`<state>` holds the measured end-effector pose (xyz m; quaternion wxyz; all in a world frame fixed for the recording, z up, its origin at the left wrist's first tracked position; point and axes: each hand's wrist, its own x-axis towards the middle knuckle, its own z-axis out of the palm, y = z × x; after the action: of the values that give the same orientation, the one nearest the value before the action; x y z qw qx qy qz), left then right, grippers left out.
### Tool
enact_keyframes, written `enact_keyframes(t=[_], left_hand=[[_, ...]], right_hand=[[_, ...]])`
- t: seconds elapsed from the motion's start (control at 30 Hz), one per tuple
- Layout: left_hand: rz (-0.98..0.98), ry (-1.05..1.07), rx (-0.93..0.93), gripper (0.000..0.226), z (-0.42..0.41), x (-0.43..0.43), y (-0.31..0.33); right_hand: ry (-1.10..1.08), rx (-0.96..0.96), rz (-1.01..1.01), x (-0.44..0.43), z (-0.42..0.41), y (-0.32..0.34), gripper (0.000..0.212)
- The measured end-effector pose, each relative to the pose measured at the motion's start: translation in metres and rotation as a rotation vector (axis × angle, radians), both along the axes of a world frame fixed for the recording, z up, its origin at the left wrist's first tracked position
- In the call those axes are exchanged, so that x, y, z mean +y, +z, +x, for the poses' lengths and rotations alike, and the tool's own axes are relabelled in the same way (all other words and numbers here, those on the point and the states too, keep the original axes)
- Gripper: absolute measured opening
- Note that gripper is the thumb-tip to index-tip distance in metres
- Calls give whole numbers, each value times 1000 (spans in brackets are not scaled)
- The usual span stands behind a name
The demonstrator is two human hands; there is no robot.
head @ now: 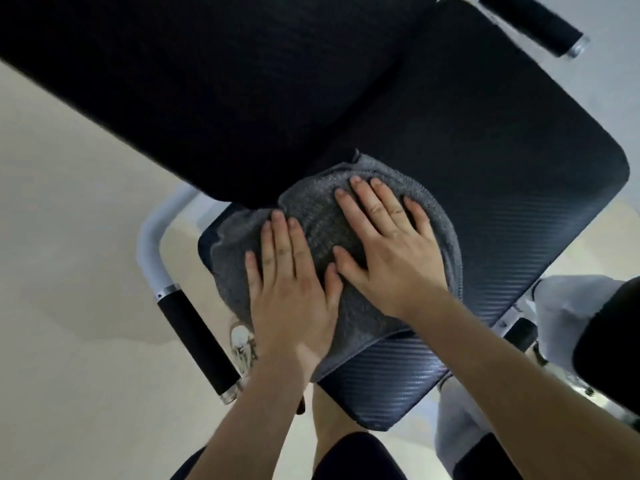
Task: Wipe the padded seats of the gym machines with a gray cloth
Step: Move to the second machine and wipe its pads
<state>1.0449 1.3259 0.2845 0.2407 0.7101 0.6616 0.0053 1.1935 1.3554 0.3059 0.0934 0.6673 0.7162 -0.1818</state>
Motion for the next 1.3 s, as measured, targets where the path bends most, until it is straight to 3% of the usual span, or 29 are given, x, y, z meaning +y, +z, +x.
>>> enact_keyframes(t=[0.2,0.43,0.63,0.93,1.07,1.2,1.3], left_hand=[[36,-152,86,71,47,40,-1],[121,-322,60,66,117,107,-7],[129,-304,72,67,151,152,-10],[135,-76,-2,67,191,201,-11],[35,-5,-76,66,208,231,-10],[126,39,-20,47,221,247,-14],[171,-2,40,47,223,248,-15]], right_hand=[[-13,-1,20,35,53,0,64],[3,-3,107,108,108,-10,57],[46,34,165,156,131,-21,53],[47,110,269,225,152,-31,44],[-91,85,215,253,160,-39,45],[-158,107,11,275,169,-43,48],[-175,162,-76,276,173,-39,44]])
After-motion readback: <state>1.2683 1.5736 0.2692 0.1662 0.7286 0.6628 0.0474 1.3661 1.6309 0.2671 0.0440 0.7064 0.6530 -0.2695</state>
